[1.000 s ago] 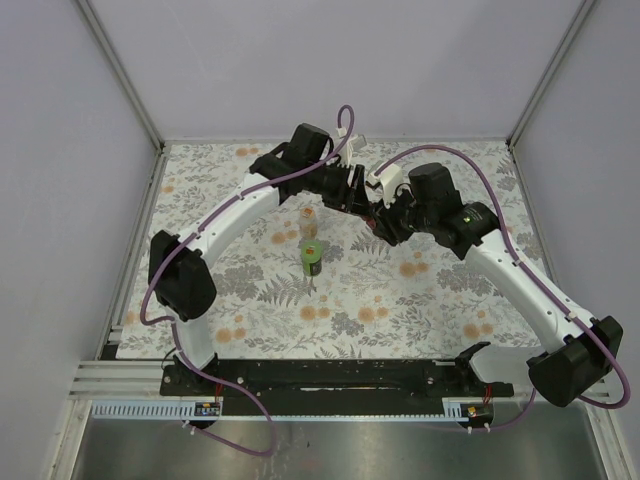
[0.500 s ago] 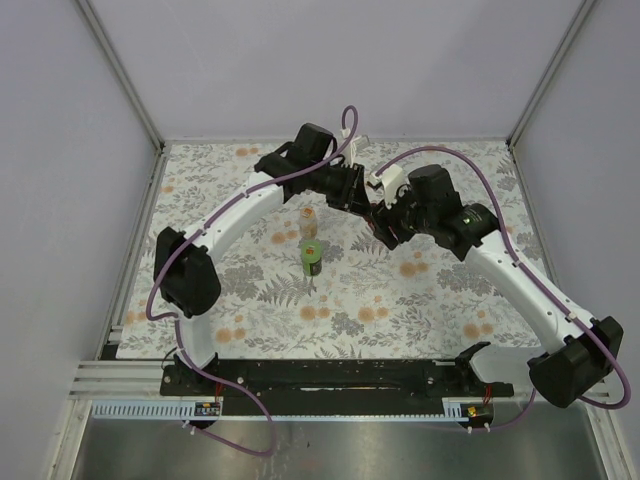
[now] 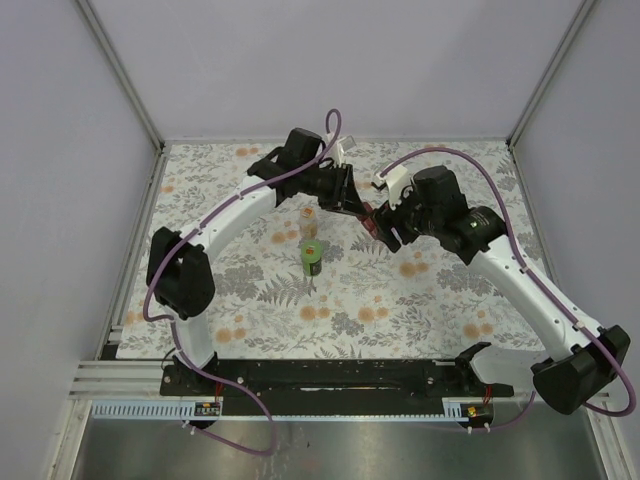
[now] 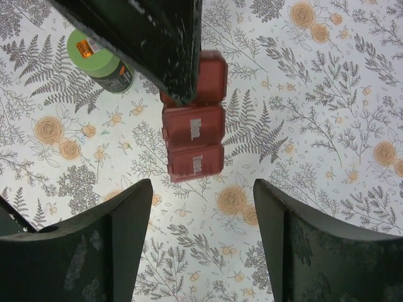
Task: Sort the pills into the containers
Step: Open the pill container at the center of the board.
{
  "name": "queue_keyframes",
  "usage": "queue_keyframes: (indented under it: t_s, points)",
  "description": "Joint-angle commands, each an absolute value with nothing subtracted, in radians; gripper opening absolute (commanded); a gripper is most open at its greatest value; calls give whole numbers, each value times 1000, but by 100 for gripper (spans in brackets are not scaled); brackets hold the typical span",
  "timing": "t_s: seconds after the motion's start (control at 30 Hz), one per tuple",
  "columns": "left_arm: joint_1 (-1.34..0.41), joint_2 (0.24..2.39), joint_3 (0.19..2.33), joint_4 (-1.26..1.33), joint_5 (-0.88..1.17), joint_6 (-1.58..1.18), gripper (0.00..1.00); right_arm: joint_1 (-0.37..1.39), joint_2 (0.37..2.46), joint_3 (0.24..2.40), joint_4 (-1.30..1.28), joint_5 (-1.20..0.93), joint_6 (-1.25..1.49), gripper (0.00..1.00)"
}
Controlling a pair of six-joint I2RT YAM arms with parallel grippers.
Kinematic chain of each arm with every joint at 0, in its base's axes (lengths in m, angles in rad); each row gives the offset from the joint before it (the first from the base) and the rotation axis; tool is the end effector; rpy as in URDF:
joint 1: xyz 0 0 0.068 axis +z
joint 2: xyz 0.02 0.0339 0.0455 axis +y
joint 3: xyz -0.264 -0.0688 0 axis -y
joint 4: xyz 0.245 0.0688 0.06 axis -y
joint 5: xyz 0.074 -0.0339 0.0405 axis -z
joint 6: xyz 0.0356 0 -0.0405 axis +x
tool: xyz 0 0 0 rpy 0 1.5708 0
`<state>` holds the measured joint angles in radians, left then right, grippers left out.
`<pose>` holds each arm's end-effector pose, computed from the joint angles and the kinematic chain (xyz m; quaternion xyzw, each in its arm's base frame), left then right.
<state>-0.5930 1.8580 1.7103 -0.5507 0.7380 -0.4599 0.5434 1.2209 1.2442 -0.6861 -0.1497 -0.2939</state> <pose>0.3372 -0.2561 0.3255 0.2083 0.8334 -0.4806 0.1764 0.2190 0.1385 0.3600 -0.3943 0.8055 0.1211 0.4256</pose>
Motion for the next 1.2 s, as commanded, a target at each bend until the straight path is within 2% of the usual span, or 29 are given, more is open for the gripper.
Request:
queue_keyframes:
  t_s: [0.0, 0.2, 0.4, 1.17]
  points:
    - [-534, 1766, 1645, -394, 781, -598, 0, 552, 1184, 1296, -701, -150, -313, 74]
    - [-511, 1726, 1546, -264, 814, -681, 0, 552, 1196, 1298, -660, -202, -313, 71]
    - [-511, 1709, 1533, -252, 833, -677, 0, 551, 1246, 1344, -614, -184, -311, 68]
    - [-529, 1646, 1473, -212, 867, -620, 0, 548, 1321, 1387, -583, -272, -253, 69]
